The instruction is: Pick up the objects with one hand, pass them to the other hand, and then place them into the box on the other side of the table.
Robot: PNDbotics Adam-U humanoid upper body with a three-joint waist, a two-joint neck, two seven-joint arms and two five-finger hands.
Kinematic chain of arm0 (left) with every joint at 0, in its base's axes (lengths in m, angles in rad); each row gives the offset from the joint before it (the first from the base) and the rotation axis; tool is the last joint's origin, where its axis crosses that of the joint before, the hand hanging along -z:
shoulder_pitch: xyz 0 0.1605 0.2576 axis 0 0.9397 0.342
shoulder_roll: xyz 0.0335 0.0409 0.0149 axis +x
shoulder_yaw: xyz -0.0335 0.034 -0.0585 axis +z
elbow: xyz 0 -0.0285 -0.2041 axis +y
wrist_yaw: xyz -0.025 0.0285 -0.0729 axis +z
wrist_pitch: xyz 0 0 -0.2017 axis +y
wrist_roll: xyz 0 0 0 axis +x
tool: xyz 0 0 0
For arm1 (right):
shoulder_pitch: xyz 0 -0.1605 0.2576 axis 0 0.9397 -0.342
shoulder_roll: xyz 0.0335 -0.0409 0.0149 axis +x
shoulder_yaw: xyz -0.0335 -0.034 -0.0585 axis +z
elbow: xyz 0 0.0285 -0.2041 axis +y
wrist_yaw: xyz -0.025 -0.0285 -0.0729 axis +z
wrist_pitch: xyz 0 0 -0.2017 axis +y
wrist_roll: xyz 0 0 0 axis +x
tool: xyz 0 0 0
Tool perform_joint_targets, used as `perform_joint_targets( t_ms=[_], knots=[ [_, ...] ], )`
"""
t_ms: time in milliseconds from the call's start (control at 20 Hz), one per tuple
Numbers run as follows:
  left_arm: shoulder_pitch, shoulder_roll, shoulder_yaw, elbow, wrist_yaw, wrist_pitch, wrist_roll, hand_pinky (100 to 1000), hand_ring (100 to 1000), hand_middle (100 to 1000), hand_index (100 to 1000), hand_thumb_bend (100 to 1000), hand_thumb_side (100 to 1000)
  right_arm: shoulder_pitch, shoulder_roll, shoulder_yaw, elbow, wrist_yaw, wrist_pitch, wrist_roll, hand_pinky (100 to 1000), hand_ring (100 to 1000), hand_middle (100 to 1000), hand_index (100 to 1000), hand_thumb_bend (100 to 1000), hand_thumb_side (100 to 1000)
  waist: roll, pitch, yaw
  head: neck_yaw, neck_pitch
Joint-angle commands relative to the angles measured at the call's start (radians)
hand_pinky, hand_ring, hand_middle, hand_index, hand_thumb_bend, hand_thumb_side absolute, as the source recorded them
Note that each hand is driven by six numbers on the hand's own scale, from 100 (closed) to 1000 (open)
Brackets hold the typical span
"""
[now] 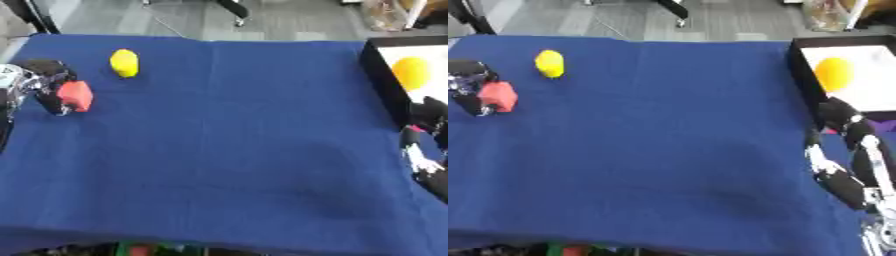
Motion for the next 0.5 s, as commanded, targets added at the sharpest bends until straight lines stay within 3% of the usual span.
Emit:
perform_joint_targets(
  t_ms=[50, 150, 350, 400, 450, 500],
  knots=[
    [0.004, 0.059, 0.021, -0.101, 0.063, -0.014, 0.023, 764, 516, 455, 622, 202, 228, -0.012, -0.008, -0.005, -0.014, -0.002, -0.004, 0.003, 897, 863, 823, 932, 146, 408, 0.002, -0.010, 0.002, 0.003, -0.002],
    [0.032, 0.085, 0.030, -0.206, 0.159, -0.019, 0.032, 757, 508, 448, 613, 209, 235, -0.013, -0.008, -0.004, -0.017, 0.002, -0.005, 0.005, 897, 864, 824, 933, 147, 407, 0.002, -0.010, 0.005, -0.001, -0.002],
    [0.112, 0.116, 0.038, -0.465, 0.448, -0.002, 0.041, 751, 496, 435, 594, 235, 266, -0.021, -0.012, 0.006, -0.032, 0.026, -0.010, 0.018, 897, 865, 825, 935, 151, 402, 0.002, -0.009, 0.013, -0.007, -0.002],
    [0.133, 0.116, 0.033, -0.533, 0.523, 0.008, 0.038, 750, 497, 437, 594, 238, 276, -0.026, -0.014, 0.012, -0.040, 0.037, -0.012, 0.025, 897, 865, 824, 936, 244, 408, 0.001, -0.009, 0.014, -0.010, -0.002],
    [0.152, 0.115, 0.028, -0.594, 0.589, 0.021, 0.029, 751, 498, 438, 595, 239, 280, -0.031, -0.016, 0.017, -0.049, 0.049, -0.014, 0.031, 897, 865, 826, 936, 155, 400, 0.000, -0.009, 0.015, -0.012, -0.002],
    [0.170, 0.105, 0.017, -0.665, 0.656, 0.028, 0.019, 750, 500, 440, 594, 259, 303, -0.038, -0.018, 0.025, -0.061, 0.064, -0.019, 0.040, 896, 865, 828, 939, 162, 395, -0.002, -0.009, 0.016, -0.016, -0.002]
  ],
)
